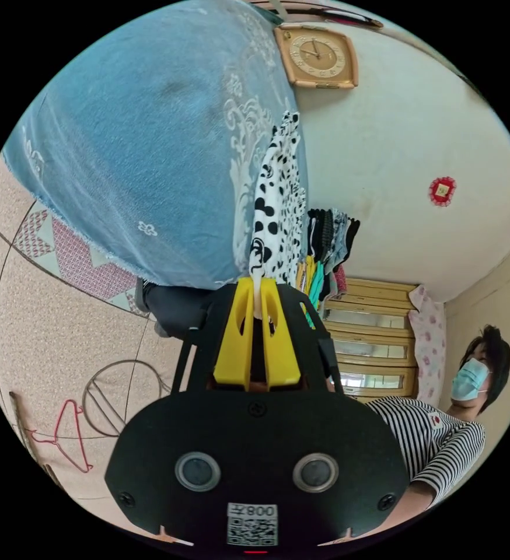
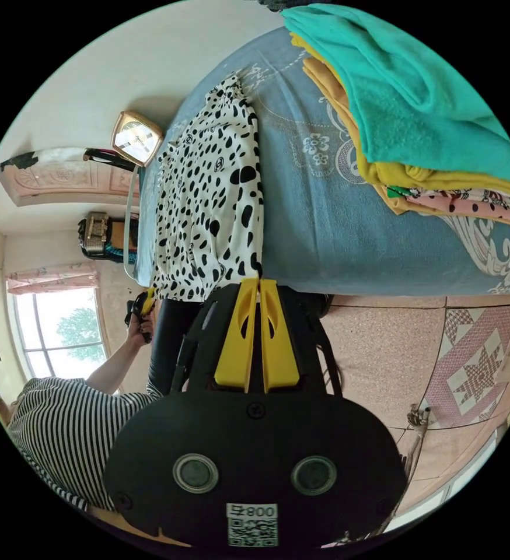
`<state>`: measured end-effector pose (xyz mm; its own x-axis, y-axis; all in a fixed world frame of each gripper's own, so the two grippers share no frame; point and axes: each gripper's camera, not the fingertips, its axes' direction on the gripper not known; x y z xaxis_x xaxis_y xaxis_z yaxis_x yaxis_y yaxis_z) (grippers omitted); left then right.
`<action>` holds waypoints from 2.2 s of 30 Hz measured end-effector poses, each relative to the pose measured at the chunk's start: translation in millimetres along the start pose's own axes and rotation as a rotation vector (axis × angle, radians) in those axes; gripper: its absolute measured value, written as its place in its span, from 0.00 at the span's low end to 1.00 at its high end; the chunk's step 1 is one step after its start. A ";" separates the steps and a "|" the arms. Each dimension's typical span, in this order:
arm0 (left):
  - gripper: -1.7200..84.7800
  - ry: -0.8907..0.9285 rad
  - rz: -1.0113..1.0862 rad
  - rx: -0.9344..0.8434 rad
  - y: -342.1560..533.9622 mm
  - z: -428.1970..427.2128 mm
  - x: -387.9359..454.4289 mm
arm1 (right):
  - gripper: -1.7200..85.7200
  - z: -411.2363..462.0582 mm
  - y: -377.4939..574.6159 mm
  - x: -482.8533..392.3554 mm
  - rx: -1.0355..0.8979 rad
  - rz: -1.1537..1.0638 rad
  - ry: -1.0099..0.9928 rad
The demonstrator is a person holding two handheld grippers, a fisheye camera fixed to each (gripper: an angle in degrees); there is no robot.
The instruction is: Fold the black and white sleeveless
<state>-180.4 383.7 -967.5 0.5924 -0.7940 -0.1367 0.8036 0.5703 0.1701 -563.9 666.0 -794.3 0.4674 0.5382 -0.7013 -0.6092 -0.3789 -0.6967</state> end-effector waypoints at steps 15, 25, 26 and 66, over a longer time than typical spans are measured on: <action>0.04 0.126 0.109 0.067 78.4 -52.3 59.0 | 0.05 -79.3 91.7 -6.8 0.122 -0.116 -0.151; 0.04 0.144 0.119 0.064 143.8 -69.3 64.0 | 0.08 -110.2 159.2 1.2 0.154 -0.132 -0.171; 0.04 0.142 0.118 0.061 151.7 -70.9 63.9 | 0.09 -112.4 167.1 2.4 0.152 -0.134 -0.172; 0.04 0.184 0.048 0.066 164.3 -23.2 82.1 | 0.13 -118.0 105.3 28.1 0.163 -0.101 -0.243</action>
<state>1.6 417.1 -973.4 0.6356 -0.7108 -0.3015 0.7720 0.5869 0.2438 -539.3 552.3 -905.2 0.3754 0.7389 -0.5596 -0.6718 -0.1990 -0.7135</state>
